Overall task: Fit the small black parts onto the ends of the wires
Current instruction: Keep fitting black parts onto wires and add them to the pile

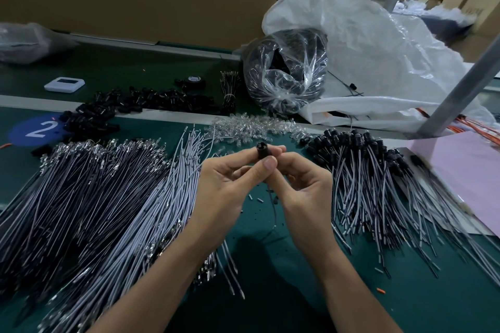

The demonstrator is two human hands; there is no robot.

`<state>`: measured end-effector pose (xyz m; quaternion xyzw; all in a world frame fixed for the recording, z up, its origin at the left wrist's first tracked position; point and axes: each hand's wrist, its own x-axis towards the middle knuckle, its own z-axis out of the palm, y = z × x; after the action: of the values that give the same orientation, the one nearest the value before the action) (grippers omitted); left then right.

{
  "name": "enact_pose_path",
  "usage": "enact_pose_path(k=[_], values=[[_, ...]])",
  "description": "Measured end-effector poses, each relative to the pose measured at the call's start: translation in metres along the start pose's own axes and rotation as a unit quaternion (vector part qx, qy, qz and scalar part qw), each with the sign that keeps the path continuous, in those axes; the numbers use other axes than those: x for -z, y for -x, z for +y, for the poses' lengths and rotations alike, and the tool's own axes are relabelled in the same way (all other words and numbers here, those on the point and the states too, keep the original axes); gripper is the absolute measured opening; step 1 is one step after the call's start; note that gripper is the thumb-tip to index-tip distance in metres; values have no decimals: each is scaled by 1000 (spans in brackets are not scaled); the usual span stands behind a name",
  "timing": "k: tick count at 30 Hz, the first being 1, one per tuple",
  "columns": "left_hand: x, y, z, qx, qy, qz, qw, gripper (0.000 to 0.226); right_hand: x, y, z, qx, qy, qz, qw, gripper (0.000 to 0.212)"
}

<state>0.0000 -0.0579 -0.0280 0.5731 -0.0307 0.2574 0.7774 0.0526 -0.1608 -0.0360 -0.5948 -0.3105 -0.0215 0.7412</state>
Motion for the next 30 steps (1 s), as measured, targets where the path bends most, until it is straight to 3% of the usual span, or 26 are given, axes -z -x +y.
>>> enact_pose_path(k=[6, 19, 24, 30], values=[[1, -1, 3, -16, 13, 6, 1000, 21, -2, 0, -1, 1, 3, -5, 1000, 6], [3, -4, 3, -27, 11, 18, 999, 21, -1, -2, 0, -28, 1, -21, 999, 7], [3, -4, 5, -31, 0, 16, 999, 26, -1, -3, -2, -2, 4, -34, 999, 18], [3, -3, 5, -37, 0, 14, 999, 23, 0, -2, 0, 10, 1, -27, 1000, 12]])
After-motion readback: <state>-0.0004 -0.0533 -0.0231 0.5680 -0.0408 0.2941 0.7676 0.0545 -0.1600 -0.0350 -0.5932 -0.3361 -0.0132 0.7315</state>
